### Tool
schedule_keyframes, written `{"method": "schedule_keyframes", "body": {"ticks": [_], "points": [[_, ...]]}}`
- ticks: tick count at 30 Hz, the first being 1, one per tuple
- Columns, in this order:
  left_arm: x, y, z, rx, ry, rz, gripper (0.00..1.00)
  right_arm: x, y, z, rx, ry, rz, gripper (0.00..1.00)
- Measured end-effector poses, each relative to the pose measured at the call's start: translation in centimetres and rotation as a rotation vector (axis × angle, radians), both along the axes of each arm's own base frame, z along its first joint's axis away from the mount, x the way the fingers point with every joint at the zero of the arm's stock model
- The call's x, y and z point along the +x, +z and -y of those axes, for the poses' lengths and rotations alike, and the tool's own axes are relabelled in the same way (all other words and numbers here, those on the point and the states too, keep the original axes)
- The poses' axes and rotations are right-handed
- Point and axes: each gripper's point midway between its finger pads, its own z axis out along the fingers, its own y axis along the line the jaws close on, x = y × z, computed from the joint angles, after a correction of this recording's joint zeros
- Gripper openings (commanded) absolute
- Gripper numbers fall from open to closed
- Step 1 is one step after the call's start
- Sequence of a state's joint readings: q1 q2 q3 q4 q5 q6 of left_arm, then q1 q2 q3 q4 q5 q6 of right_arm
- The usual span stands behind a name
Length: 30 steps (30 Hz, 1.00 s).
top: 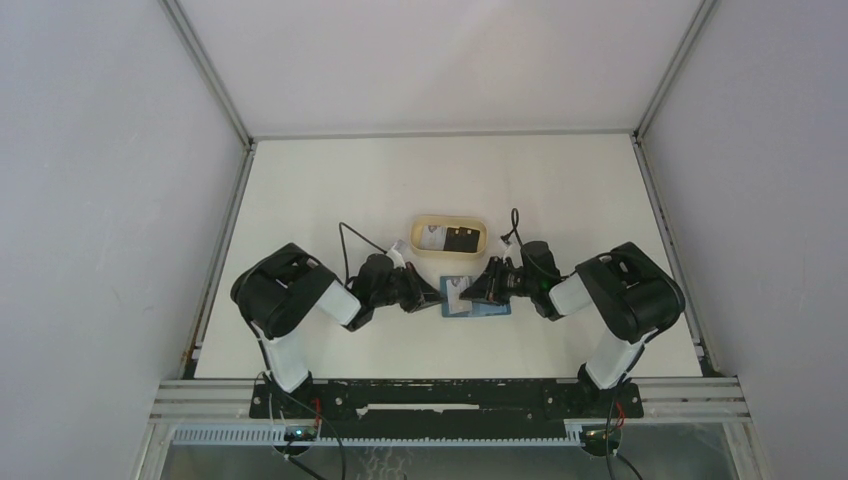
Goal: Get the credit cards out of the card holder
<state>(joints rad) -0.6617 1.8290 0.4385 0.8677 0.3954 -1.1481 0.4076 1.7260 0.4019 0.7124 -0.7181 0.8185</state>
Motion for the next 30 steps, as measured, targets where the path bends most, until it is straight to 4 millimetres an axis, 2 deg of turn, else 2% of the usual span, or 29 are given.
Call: {"method": "schedule_keyframes", "body": {"ticks": [3, 6, 13, 24, 26, 29, 30], "points": [[0.1, 0.0, 0.1, 0.004, -0.002, 0.002, 0.0, -0.2, 0.0, -0.3, -0.001, 0.003, 0.0, 0.06], [0.1, 0.0, 0.1, 0.005, -0.003, 0.001, 0.0, -0.1, 0.1, -0.4, 0.012, 0.002, -0.002, 0.04], [0.1, 0.0, 0.1, 0.005, -0.003, 0.0, 0.0, 0.0, 0.1, -0.2, 0.014, -0.004, -0.012, 0.12], [0.1, 0.0, 0.1, 0.005, -0.003, 0.001, 0.0, 0.8, 0.7, 2.6, -0.03, -0.062, 0.01, 0.16], [0.1, 0.0, 0.1, 0.005, -0.003, 0.001, 0.0, 0.6, 0.5, 2.9, -0.038, -0.065, 0.004, 0.12], [0.1, 0.0, 0.1, 0.006, -0.004, 0.002, 0.0, 0.2, 0.4, 3.3, -0.046, -0.069, -0.002, 0.0], [0.1, 0.0, 0.1, 0.006, -0.004, 0.003, 0.0, 0.1, 0.5, 3.5, -0.047, -0.071, -0.002, 0.0]]}}
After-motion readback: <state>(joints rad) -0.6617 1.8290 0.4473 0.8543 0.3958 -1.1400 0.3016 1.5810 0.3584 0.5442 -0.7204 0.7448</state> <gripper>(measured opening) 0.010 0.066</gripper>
